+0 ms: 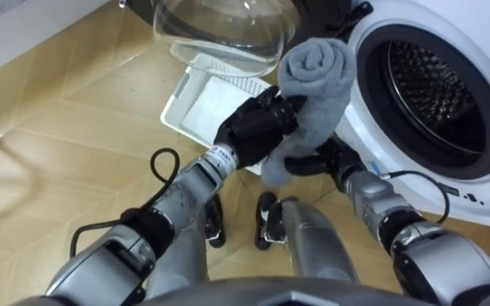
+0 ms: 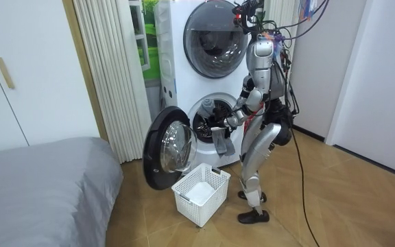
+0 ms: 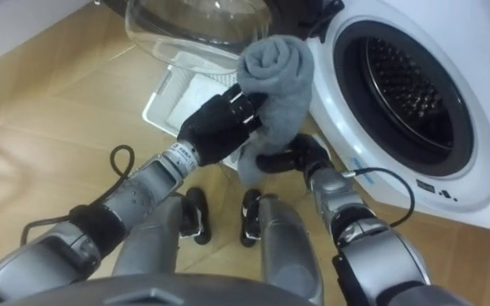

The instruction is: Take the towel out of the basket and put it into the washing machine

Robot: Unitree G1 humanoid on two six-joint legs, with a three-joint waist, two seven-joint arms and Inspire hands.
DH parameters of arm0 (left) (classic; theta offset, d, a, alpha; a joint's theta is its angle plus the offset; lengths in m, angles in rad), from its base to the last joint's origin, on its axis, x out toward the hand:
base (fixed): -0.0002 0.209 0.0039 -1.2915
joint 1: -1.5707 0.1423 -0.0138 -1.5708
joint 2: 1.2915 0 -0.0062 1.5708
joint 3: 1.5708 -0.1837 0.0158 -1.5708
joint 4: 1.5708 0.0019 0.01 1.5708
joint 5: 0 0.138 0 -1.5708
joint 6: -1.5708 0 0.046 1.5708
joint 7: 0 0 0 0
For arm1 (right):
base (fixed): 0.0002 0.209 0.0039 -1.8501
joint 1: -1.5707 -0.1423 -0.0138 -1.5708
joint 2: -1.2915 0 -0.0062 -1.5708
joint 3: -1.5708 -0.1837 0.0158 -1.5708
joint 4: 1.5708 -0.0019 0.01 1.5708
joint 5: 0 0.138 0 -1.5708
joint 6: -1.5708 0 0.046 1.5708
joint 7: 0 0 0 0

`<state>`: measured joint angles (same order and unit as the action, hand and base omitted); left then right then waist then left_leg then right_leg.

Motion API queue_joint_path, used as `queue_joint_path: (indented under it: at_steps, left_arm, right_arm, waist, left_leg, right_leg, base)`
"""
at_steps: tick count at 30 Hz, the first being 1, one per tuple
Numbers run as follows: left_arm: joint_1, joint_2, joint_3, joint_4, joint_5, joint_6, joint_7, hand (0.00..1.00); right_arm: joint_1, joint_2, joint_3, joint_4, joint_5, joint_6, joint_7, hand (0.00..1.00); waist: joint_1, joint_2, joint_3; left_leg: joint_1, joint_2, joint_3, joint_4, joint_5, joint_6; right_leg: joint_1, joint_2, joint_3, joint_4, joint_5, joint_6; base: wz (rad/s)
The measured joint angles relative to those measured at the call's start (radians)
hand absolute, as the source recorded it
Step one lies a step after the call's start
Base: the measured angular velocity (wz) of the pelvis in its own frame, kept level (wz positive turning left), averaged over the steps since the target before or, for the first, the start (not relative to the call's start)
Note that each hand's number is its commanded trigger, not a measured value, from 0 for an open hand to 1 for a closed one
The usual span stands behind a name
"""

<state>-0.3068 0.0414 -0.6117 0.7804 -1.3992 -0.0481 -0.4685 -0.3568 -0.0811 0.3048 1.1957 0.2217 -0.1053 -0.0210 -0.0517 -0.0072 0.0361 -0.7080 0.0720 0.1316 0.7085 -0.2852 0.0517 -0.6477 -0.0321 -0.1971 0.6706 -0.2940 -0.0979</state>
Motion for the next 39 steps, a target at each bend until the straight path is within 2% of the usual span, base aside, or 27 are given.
queue_joint_path:
  at_steps: [6, 7, 8, 12, 15, 19, 20, 23, 24, 26, 29, 31, 34, 35, 39]
  left_arm:
    - [0.0, -0.008, 0.025, -0.028, -0.03, 0.004, 0.045, 1.0]
    - [0.0, -0.011, 0.03, -0.034, -0.033, 0.005, 0.054, 0.64]
    - [0.0, -0.015, 0.036, -0.034, -0.038, 0.005, 0.058, 0.0]
    - [0.0, -0.025, 0.061, -0.034, -0.086, 0.005, 0.083, 0.0]
    - [0.007, -0.025, 0.061, -0.034, -0.104, 0.005, 0.092, 0.0]
    - [0.018, -0.034, 0.081, -0.034, -0.12, 0.008, 0.084, 0.0]
    - [0.021, -0.033, 0.087, -0.034, -0.12, 0.009, 0.084, 0.0]
    - [0.057, -0.018, 0.101, -0.033, -0.105, 0.016, 0.084, 0.0]
    - [0.078, 0.001, 0.111, -0.032, -0.087, 0.017, 0.084, 0.0]
    - [0.102, 0.022, 0.137, -0.011, -0.059, 0.016, 0.082, 0.0]
    - [0.137, 0.057, 0.207, 0.039, 0.066, 0.011, 0.094, 0.0]
    - [0.159, 0.083, 0.24, 0.058, 0.206, 0.0, 0.138, 0.0]
    - [0.179, 0.089, 0.258, 0.07, 0.403, -0.013, 0.202, 0.0]
    - [0.181, 0.091, 0.257, 0.072, 0.436, -0.017, 0.215, 0.0]
    - [0.18, 0.066, 0.255, 0.11, 0.578, -0.019, 0.29, 0.0]
  right_arm:
    - [0.006, 0.007, -0.013, -0.039, 0.0, 0.019, -0.044, 1.0]
    - [0.004, 0.009, -0.013, -0.041, 0.0, 0.019, -0.052, 1.0]
    - [0.004, 0.011, -0.013, -0.041, 0.0, 0.019, -0.057, 1.0]
    - [0.001, 0.02, -0.013, -0.041, -0.001, 0.021, -0.076, 1.0]
    - [0.003, 0.024, -0.013, -0.035, 0.0, 0.042, -0.086, 1.0]
    - [0.038, 0.013, -0.016, -0.03, -0.014, 0.086, -0.087, 1.0]
    - [0.044, 0.011, -0.016, -0.03, -0.014, 0.086, -0.086, 1.0]
    - [0.062, -0.005, -0.029, -0.03, -0.028, 0.094, -0.094, 1.0]
    - [0.069, -0.004, -0.037, -0.03, -0.028, 0.097, -0.103, 1.0]
    - [0.08, -0.006, -0.043, -0.032, -0.019, 0.096, -0.109, 1.0]
    - [0.082, -0.008, -0.049, -0.031, 0.022, 0.095, -0.11, 1.0]
    - [0.084, -0.02, -0.06, -0.028, 0.076, 0.094, -0.111, 1.0]
    - [0.084, -0.039, -0.065, -0.021, 0.166, 0.093, -0.108, 1.0]
    - [0.084, -0.042, -0.065, -0.021, 0.188, 0.093, -0.108, 1.0]
    - [0.082, -0.047, -0.08, 0.002, 0.384, 0.078, -0.096, 1.0]
  waist:
    - [0.003, 0.0, -0.0001]
    - [0.003, 0.0, -0.0001]
    - [0.003, 0.0, -0.0001]
    - [0.004, 0.001, -0.0006]
    - [0.009, 0.001, -0.0007]
    - [0.041, 0.008, 0.0004]
    - [0.047, 0.012, 0.001]
    - [0.064, 0.029, 0.0044]
    - [0.08, 0.03, 0.0046]
    - [0.089, 0.031, 0.0046]
    - [0.094, 0.032, 0.0042]
    - [0.108, 0.035, 0.0044]
    - [0.117, 0.035, 0.0046]
    - [0.116, 0.035, 0.0047]
    - [0.111, 0.036, 0.0064]
  left_leg:
    - [-0.005, 0.0, 0.0, -0.01, 0.0, 0.0]
    - [-0.006, 0.0, 0.0, -0.012, 0.0, 0.0]
    - [-0.005, 0.0, 0.0, -0.013, 0.0, 0.0]
    - [-0.005, 0.0, 0.0, -0.014, 0.001, -0.002]
    - [0.001, 0.0, -0.002, -0.016, 0.001, -0.002]
    - [0.023, 0.001, -0.003, -0.021, 0.001, -0.002]
    - [0.022, 0.001, -0.003, -0.021, 0.001, -0.002]
    - [0.024, 0.0, -0.003, -0.026, 0.001, -0.002]
    - [0.026, 0.0, 0.001, -0.037, 0.001, -0.002]
    - [0.03, -0.002, 0.006, -0.05, 0.003, -0.005]
    - [0.025, -0.007, 0.007, -0.059, 0.009, -0.008]
    - [0.016, -0.009, 0.008, -0.054, 0.011, -0.009]
    - [0.011, -0.012, 0.007, -0.055, 0.012, -0.008]
    - [0.011, -0.012, 0.007, -0.055, 0.012, -0.008]
    - [0.012, -0.017, 0.009, -0.053, 0.014, -0.005]
  right_leg:
    - [-0.002, 0.0, -0.005, -0.014, 0.001, 0.0]
    - [-0.002, 0.001, -0.005, -0.016, 0.001, 0.0]
    - [-0.002, 0.001, -0.005, -0.017, 0.001, 0.0]
    - [0.0, 0.002, -0.009, -0.027, 0.001, 0.0]
    - [0.01, 0.003, -0.012, -0.032, 0.001, 0.0]
    - [0.037, 0.005, -0.015, -0.044, 0.001, 0.0]
    - [0.037, 0.005, -0.016, -0.045, 0.001, 0.0]
    - [0.036, 0.005, -0.014, -0.046, 0.002, -0.001]
    - [0.034, 0.005, -0.011, -0.046, 0.002, -0.001]
    - [0.031, 0.003, -0.008, -0.048, 0.003, -0.001]
    - [0.018, 0.0, -0.005, -0.044, 0.002, -0.001]
    - [0.006, -0.002, -0.004, -0.039, 0.002, -0.001]
    - [-0.001, -0.005, -0.003, -0.036, 0.001, 0.001]
    - [0.0, -0.005, -0.003, -0.037, 0.001, 0.001]
    - [0.001, -0.01, -0.002, -0.032, -0.001, 0.004]
  base:
    - [0.01]
    - [0.0]
    - [0.0]
    - [0.0]
    - [0.01]
    - [0.0]
    - [0.0]
    - [0.0]
    - [-0.04]
    - [-0.02]
    - [0.0]
    - [0.0]
    - [0.0]
    - [0.0]
    - [0.0]
